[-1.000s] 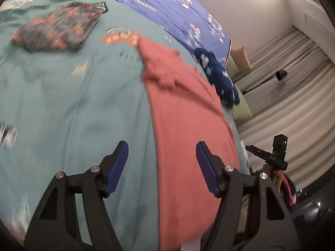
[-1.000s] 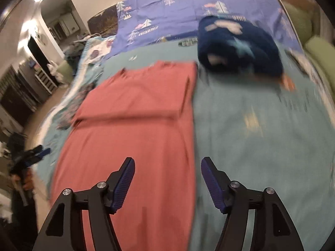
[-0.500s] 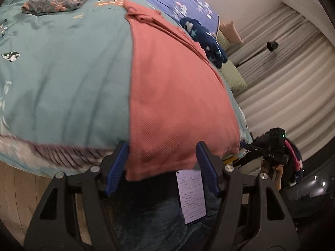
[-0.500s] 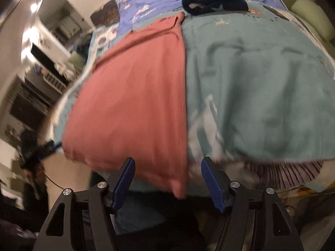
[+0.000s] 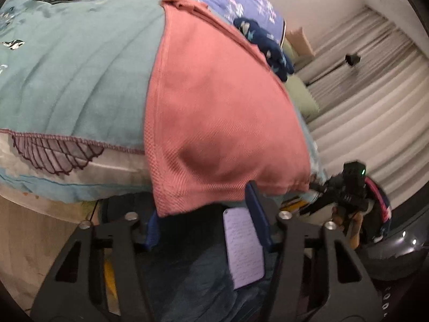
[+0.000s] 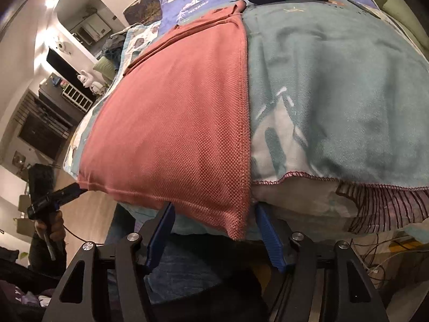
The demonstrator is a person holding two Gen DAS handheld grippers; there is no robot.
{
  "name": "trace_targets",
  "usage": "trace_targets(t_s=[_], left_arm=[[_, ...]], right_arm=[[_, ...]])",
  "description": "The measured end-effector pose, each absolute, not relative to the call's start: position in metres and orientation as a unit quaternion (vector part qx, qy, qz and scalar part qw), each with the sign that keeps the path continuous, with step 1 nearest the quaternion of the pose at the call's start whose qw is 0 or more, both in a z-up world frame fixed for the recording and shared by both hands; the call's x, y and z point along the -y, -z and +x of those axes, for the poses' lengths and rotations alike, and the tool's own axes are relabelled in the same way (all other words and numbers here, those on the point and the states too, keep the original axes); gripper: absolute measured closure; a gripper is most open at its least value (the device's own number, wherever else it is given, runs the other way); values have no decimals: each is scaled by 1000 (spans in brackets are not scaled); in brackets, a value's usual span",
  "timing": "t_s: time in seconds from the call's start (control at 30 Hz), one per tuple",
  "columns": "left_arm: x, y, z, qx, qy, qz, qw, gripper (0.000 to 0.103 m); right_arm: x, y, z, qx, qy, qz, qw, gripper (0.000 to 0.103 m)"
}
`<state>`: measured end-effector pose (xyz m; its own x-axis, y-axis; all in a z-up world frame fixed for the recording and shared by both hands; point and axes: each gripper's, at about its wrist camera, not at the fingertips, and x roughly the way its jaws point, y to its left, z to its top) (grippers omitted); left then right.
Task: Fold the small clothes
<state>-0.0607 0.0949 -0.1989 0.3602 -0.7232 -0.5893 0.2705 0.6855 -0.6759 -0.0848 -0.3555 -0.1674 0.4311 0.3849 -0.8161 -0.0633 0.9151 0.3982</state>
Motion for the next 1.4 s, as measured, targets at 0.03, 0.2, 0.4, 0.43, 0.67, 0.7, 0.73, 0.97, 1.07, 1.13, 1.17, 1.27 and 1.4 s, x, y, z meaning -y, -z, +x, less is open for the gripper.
trace_targets(t_s=[0.03, 0.2, 0.4, 0.43, 0.67, 0.7, 0.73, 0.97, 1.07, 1.13, 1.17, 1.27, 1.4], left_arm=[[-96, 198, -61, -467, 314, -244, 790, 48], [-107, 204, -56, -479, 301, -267, 780, 71], [-119, 195, -68, -437, 291, -314, 791, 93], [-119, 193, -69, -425, 291, -321, 795, 97], [-121, 192, -55, -404, 319, -383, 767, 98], [-122, 188, -54, -397, 323, -388, 766, 98], [-124, 182, -52, -388, 324, -389, 770, 98], [-125, 148, -34, -351, 346, -397, 774, 98], [-123, 135, -21, -342, 350, -395, 777, 98], [-123, 128, -15, -336, 355, -394, 779, 98], [-122, 124, -11, -333, 356, -393, 780, 98], [-122, 114, 0, -325, 358, -389, 784, 98], [-119, 96, 17, -312, 362, -379, 793, 98]], right_arm=[[357, 167, -85, -514, -137, 161, 831, 43], [371, 171, -86, -508, -146, 216, 821, 69], [374, 171, -91, -504, -138, 222, 823, 94], [374, 170, -92, -502, -143, 225, 822, 95], [376, 158, -92, -480, -179, 276, 813, 99], [378, 155, -92, -472, -190, 293, 809, 99], [382, 152, -91, -460, -202, 313, 806, 99], [392, 126, -77, -420, -222, 362, 802, 99], [390, 118, -68, -412, -226, 368, 802, 99], [389, 109, -60, -405, -229, 368, 805, 99], [389, 103, -55, -400, -231, 367, 807, 99], [389, 87, -40, -388, -235, 360, 815, 99], [391, 65, -15, -377, -239, 343, 827, 99]])
